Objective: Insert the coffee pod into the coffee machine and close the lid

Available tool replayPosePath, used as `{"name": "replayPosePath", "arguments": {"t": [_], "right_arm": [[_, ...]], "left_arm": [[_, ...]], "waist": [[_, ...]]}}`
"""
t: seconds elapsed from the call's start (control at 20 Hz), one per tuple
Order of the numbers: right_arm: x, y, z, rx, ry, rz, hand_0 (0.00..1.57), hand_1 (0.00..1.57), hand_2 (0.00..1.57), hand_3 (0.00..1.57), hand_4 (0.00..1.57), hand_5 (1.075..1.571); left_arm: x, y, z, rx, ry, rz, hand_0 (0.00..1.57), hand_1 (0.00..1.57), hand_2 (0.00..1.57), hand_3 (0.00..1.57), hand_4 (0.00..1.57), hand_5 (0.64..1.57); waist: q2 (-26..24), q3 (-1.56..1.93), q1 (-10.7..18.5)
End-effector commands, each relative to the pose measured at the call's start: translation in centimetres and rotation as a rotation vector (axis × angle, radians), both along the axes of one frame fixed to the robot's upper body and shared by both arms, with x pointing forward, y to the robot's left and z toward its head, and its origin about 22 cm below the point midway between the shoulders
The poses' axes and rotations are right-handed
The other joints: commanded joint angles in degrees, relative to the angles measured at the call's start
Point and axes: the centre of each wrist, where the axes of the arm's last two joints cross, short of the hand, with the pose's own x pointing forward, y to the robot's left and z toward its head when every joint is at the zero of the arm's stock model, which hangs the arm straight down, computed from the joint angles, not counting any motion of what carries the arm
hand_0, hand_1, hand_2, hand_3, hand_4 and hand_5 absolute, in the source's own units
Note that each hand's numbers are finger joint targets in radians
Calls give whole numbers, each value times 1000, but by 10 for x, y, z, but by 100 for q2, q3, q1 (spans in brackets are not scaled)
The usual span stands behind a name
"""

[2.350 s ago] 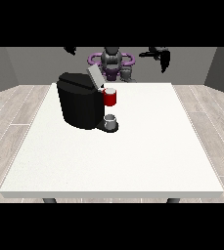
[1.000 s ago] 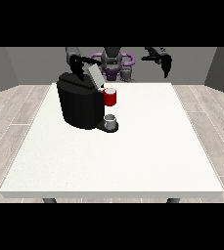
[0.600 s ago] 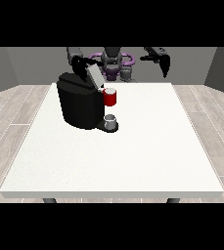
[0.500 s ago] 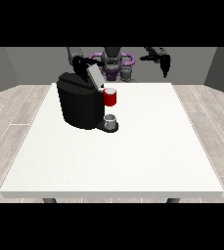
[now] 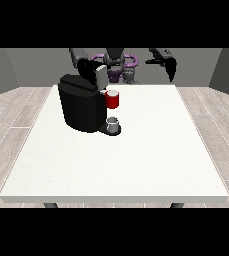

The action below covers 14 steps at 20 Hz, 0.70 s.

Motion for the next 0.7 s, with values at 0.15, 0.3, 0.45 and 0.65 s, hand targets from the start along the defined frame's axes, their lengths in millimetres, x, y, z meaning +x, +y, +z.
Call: {"name": "replayPosePath", "arguments": {"t": [0.15, 0.3, 0.45, 0.65], "right_arm": [[6, 32, 7, -68, 8, 46, 0, 0, 0, 0, 214, 1571], [4, 36, -3, -81, 6, 30, 0, 0, 0, 0, 61, 1571], [10, 51, 23, -120, -30, 46, 0, 0, 0, 0, 125, 1571], [17, 58, 35, -133, -79, 40, 0, 0, 0, 0, 110, 1571]], "left_arm": [[5, 9, 1, -17, 9, 9, 0, 0, 0, 0, 24, 1571], [-8, -4, -9, 5, 16, 4, 0, 0, 0, 0, 158, 1571], [-3, 11, -10, 9, 42, 27, 0, 0, 0, 0, 148, 1571], [2, 7, -5, 1, 6, 24, 0, 0, 0, 0, 181, 1571]], "waist": [[24, 8, 10], [-113, 9, 140], [-128, 8, 120], [80, 8, 143]]}}
